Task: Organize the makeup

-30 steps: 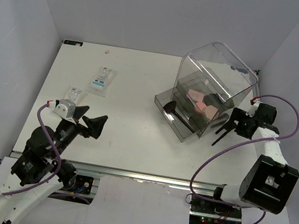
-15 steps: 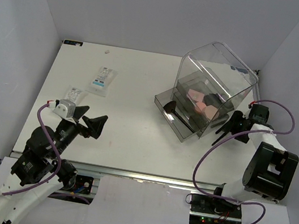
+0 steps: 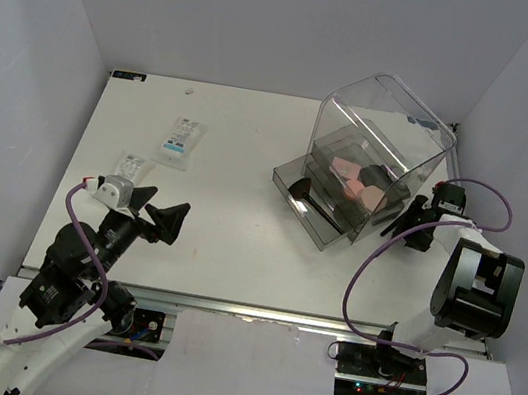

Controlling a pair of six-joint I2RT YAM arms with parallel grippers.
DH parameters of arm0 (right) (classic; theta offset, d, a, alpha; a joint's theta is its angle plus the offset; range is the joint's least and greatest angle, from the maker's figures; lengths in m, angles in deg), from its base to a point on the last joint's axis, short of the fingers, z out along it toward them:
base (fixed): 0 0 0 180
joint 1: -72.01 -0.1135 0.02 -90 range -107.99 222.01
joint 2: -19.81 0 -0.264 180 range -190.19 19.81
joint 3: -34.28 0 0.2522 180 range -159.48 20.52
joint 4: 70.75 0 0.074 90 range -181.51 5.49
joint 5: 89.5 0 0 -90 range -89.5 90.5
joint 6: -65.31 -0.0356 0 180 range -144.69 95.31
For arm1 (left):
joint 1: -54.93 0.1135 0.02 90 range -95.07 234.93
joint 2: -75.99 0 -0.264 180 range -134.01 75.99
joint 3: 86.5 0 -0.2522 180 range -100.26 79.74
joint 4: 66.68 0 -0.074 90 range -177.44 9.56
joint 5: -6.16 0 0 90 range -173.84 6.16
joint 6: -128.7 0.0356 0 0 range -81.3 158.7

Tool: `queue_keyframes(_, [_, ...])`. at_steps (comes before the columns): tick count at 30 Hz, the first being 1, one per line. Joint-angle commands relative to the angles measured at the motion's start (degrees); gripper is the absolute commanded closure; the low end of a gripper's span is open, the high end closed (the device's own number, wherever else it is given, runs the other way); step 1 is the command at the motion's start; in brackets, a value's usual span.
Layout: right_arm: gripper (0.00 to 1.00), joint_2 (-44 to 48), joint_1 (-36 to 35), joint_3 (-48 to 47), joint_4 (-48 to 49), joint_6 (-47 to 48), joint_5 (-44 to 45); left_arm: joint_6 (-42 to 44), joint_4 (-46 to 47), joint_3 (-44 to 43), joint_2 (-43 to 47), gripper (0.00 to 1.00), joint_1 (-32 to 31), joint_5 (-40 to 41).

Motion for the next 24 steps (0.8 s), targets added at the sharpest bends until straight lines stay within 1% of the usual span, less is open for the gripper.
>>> queue_keyframes(1, [0.51,-1.98,-0.74,-1.97,2.08,-1.01,1.25,0.12,0.71,0.69,-0.44,0.02,0.25,0.82])
queue_keyframes(6, [0.58,-2.41,-1.14,-1.82,2.56,-0.51,1.78,0.21,0.8,0.62,-0.4,0.02,0.34,0.91])
queue_keyframes(12, [0.6,-2.6,-1.27,-1.29,2.65,-0.1,4.19,0.21,0.72,0.6,-0.32,0.02,0.34,0.91])
queue_keyframes(14, [0.65,-2.56,-1.33,-0.81,2.69,0.18,4.87,0.21,0.8,0.6,-0.28,0.02,0.27,1.01])
queue_keyframes(19, [0.7,-2.24,-1.0,0.42,3.09,1.78,6.23,0.13,0.79,0.68,0.04,0.02,0.34,1.17])
queue_keyframes(20, [0.72,-2.24,-0.93,0.81,3.09,2.09,6.08,0.2,0.72,0.61,0.12,0.02,0.34,1.17])
queue_keyframes(22, [0.79,-2.04,-0.64,1.3,3.06,2.48,5.7,0.21,0.71,0.63,0.13,0.02,0.34,1.17])
queue_keyframes(24, [0.82,-1.76,-0.48,1.62,3.09,2.76,5.34,0.21,0.71,0.69,0.13,0.02,0.3,1.17])
